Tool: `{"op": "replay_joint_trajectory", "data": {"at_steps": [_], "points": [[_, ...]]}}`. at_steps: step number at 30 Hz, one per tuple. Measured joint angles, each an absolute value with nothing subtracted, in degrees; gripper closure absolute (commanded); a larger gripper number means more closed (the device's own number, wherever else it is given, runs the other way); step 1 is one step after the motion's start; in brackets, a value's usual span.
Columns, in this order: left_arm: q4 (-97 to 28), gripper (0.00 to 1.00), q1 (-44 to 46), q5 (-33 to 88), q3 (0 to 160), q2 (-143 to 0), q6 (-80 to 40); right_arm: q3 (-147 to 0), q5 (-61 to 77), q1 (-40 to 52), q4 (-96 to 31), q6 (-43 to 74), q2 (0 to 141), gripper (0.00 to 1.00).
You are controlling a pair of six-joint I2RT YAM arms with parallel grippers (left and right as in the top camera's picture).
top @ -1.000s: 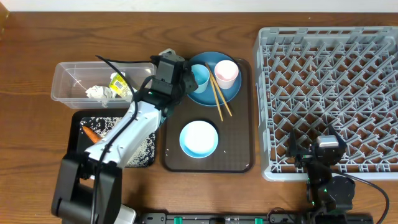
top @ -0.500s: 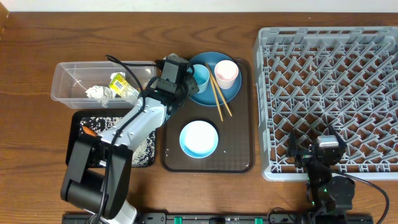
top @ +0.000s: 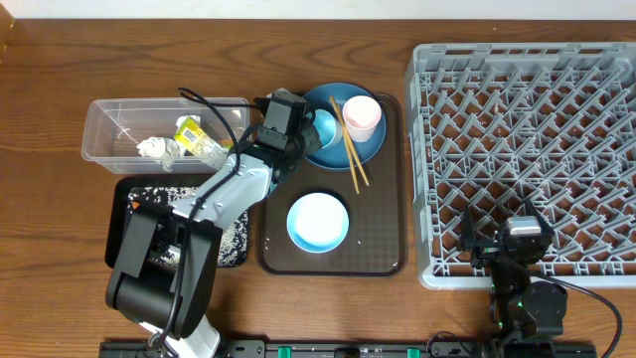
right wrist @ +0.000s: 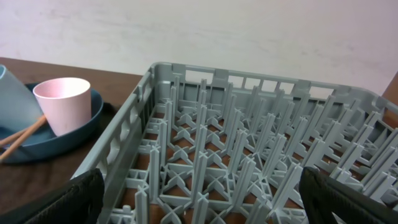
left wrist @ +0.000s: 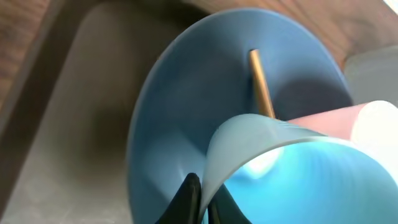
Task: Sort waste into correct bins and load items into the dishwasher rack
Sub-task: 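Lift the blue cup and tilt it sideways toward the rack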
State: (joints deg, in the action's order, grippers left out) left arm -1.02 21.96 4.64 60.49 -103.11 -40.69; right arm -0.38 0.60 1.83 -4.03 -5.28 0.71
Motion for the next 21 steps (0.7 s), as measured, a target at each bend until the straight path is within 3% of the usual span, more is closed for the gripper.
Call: {"op": "replay_joint_trajectory", "data": {"at_steps": [12,16,21], "points": [[-8.93,0.94,19.33,8.56,60.47,-85.84,-40.01,-0.38,0.60,1.83,-4.03,-5.26,0.73,0.01],[-15.38,0.94,15.33,20.60,60.49,-77.32,-39.92,-0.38,0.58,1.85,-4.03,-5.26,0.73,0.01],[-24.73,0.94,8.21,44.62,60.49,-71.68,-36.91,-0.38,0.60,1.85,-4.03,-5.26,0.73,0.01]]}}
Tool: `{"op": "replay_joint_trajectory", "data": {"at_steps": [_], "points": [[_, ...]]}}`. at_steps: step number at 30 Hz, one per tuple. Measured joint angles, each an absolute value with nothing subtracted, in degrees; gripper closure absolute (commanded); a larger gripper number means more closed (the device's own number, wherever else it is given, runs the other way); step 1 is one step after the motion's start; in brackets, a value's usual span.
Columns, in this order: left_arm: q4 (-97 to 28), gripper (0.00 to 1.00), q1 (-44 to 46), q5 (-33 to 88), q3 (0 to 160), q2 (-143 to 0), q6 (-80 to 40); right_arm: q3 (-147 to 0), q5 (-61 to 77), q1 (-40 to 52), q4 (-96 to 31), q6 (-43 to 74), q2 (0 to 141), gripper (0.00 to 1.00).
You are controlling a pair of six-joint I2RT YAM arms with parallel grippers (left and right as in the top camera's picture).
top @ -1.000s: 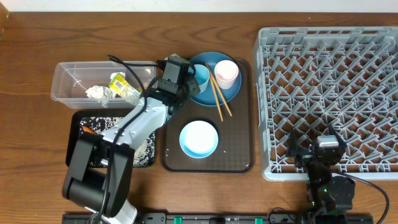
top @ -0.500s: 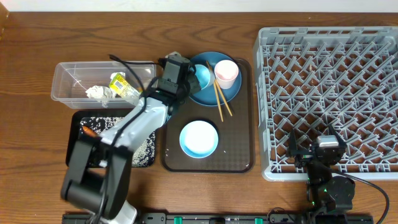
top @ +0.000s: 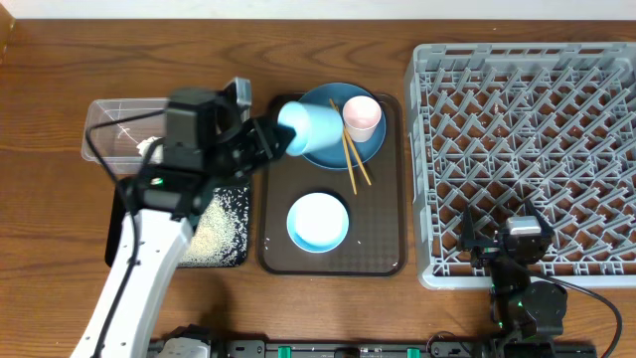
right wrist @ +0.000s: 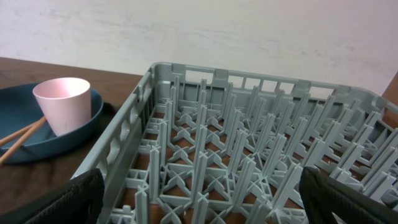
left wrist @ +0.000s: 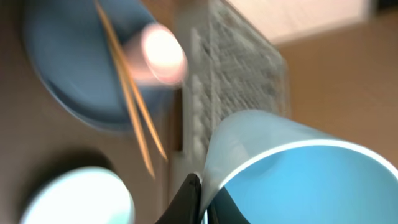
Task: Sort waste into correct bins and load items into the dishwasher rack
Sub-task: 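Lift the blue cup and tilt it sideways toward the rack, then move the right gripper left to the held blue cup and grasp it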
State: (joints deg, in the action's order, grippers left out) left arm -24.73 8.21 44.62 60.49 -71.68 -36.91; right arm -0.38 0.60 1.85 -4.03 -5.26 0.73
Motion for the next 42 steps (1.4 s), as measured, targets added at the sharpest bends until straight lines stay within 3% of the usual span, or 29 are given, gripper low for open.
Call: {"op": "replay_joint_trajectory", "data": {"at_steps": [8,21,35,42], "points": [[-30.92,0.94,2.83,67.81,60.49,-71.57,-29.76,-0.38,0.60,1.83,-4.03,-5.26,0.73,0.01],[-30.98,0.93,2.61,76.62,60.49,-71.81,-28.01,-0.38,6.02,1.85,-3.53,-3.97,0.73,0.01],[-30.79,0.92,2.61,83.24,60.49,-72.03,-28.05,-1.67,31.59,1.85,-1.41,34.98,5.56,0.01],[-30.55,0.92,2.61,83.68,60.49,-72.03,-28.05,-21.93,47.77,1.85,-1.96,41.69,21.74,0.01]]}}
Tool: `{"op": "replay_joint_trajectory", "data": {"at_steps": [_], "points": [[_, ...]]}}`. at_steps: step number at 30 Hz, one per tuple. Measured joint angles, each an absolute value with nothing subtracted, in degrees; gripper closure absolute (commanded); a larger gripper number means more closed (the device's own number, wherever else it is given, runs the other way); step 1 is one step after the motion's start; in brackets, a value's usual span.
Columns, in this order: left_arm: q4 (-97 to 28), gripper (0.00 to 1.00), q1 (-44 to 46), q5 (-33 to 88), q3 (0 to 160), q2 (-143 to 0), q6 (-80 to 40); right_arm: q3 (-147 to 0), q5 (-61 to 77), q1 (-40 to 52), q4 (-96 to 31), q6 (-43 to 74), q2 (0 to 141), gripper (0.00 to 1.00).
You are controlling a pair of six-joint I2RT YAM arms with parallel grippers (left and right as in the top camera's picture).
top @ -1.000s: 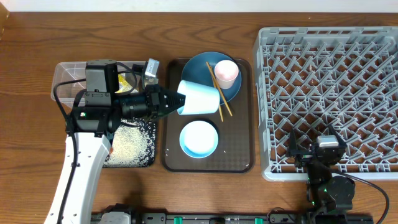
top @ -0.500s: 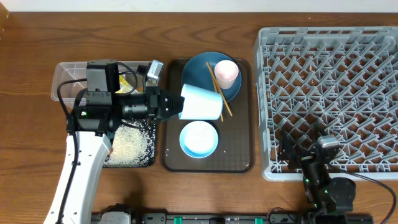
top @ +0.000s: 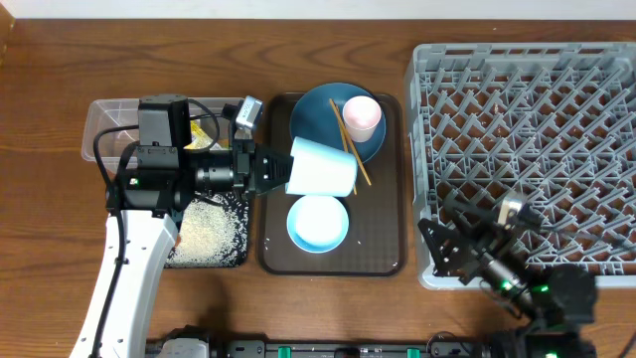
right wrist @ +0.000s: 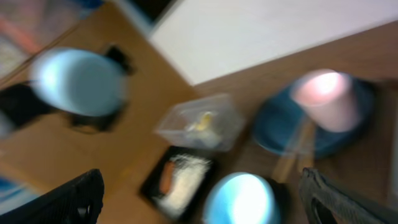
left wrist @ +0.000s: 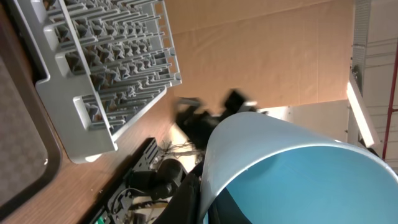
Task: Sort waste into correct bins and load items into the dishwasher rack
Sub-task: 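Move the right gripper left to the held blue cup and grasp it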
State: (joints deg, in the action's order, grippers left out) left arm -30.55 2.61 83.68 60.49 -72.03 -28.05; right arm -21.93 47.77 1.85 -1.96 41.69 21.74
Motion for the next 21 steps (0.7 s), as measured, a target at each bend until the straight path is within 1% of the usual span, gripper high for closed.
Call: {"op": "replay_joint_trajectory", "data": {"at_steps": [1,2,4,5,6,7,14,20,21], "points": [[-30.59,0.91,2.61,83.70,60.49,-72.03,-28.05,-25.71,50.11,1.85,-2.57,41.95,24.73,0.01],[-30.50,0.87,2.61,83.70,60.49,-72.03,-28.08,-29.15,52.58,1.85,-3.49,42.30,27.68,0.01],[-30.44,0.84,2.61,83.81,60.49,-72.03,-28.25,-34.76,57.19,1.85,-5.39,42.83,33.21,0.01],[-30.48,0.85,2.61,83.94,60.49,-72.03,-28.47,-37.45,59.90,1.85,-5.58,43.00,36.67,0.01],[-30.46,0.94,2.61,84.18,60.49,-72.03,-28.49,-39.42,62.35,1.85,-5.34,43.16,39.72,0.01],[-30.52,0.94,2.61,84.49,60.49,-72.03,-28.77,-40.71,64.29,1.85,-4.89,43.24,42.11,0.01],[-30.41,0.94,2.61,86.43,60.47,-72.05,-28.45,-41.82,74.74,1.85,0.75,44.58,54.35,0.01],[-29.76,0.94,2.63,86.70,60.47,-72.05,-28.45,-41.82,80.31,2.44,5.04,41.95,58.41,0.01],[-29.67,0.94,2.70,86.72,60.47,-72.05,-28.42,-41.82,80.66,2.92,6.02,41.50,58.67,0.03]]}}
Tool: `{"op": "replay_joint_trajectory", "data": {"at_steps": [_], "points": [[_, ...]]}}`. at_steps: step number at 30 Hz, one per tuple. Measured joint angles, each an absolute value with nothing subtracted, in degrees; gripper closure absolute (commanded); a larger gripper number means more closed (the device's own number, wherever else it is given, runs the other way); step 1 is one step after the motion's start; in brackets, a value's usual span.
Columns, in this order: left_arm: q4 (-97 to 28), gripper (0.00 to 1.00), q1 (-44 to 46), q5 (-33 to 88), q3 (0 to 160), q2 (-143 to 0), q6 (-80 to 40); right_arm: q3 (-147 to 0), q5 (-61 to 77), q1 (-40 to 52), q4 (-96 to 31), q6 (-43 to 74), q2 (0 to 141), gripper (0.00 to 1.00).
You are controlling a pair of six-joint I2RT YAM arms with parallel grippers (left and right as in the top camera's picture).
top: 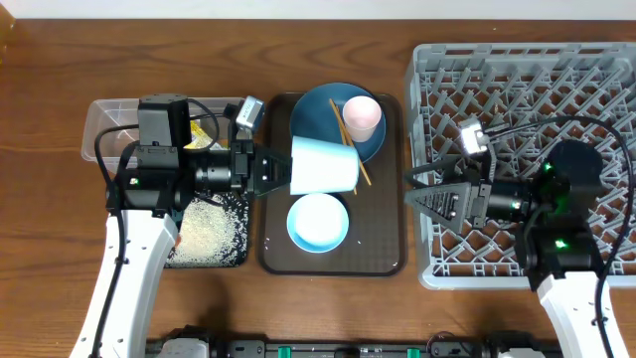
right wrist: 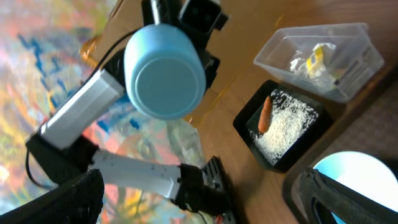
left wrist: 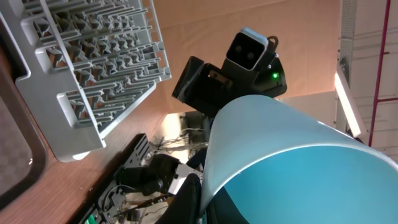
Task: Sort waste into correct bins and load items into the dishwasher rack
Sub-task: 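Move the right gripper left to the held blue cup and grasp it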
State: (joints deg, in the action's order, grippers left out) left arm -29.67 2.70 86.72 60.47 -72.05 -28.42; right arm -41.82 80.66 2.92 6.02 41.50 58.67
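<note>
My left gripper (top: 270, 169) is shut on the rim of a light blue cup (top: 324, 165). It holds the cup on its side above the brown tray (top: 383, 254), mouth toward the gripper. In the left wrist view the black fingers (left wrist: 189, 198) pinch the cup wall (left wrist: 273, 134). My right gripper (top: 411, 197) hangs open over the left edge of the grey dishwasher rack (top: 527, 60), pointing left at the cup's base (right wrist: 165, 71). Nothing is between its fingers (right wrist: 50, 199). On the tray are a blue plate (top: 316, 111), a pink cup (top: 361, 114), chopsticks (top: 350, 149) and a blue bowl (top: 318, 222).
A clear bin (top: 119, 124) with wrappers stands at the back left. In front of it lies a black tray (top: 204, 239) with rice and an orange piece (right wrist: 264, 115). The rack fills the right side of the table.
My right arm has risen from the rack's front edge and now points left over the rack's left side, facing the cup. The left gripper and the cup have hardly moved.
First my left gripper was shut on the blue cup's rim on the plate, the right arm parked at the rack's front. Then the cup was off the plate, beside it. Later it lay sideways over the tray, and the right arm has now come up opposite it.
</note>
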Motion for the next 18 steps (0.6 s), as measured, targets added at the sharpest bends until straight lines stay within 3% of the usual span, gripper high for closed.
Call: {"op": "replay_joint_trajectory", "data": {"at_steps": [5,8,18], "points": [[-29.56,0.94,4.16,86.74,60.47,-72.05,-28.18,-41.85,81.36,6.85,11.42,39.86,58.87,0.06],[-29.56,0.94,5.50,86.76,60.47,-72.05,-28.01,-41.82,80.71,8.95,12.99,39.64,58.87,0.01],[-29.58,0.94,7.75,86.89,60.47,-72.05,-27.05,-41.85,74.61,16.25,21.26,38.89,58.87,0.01]]}}
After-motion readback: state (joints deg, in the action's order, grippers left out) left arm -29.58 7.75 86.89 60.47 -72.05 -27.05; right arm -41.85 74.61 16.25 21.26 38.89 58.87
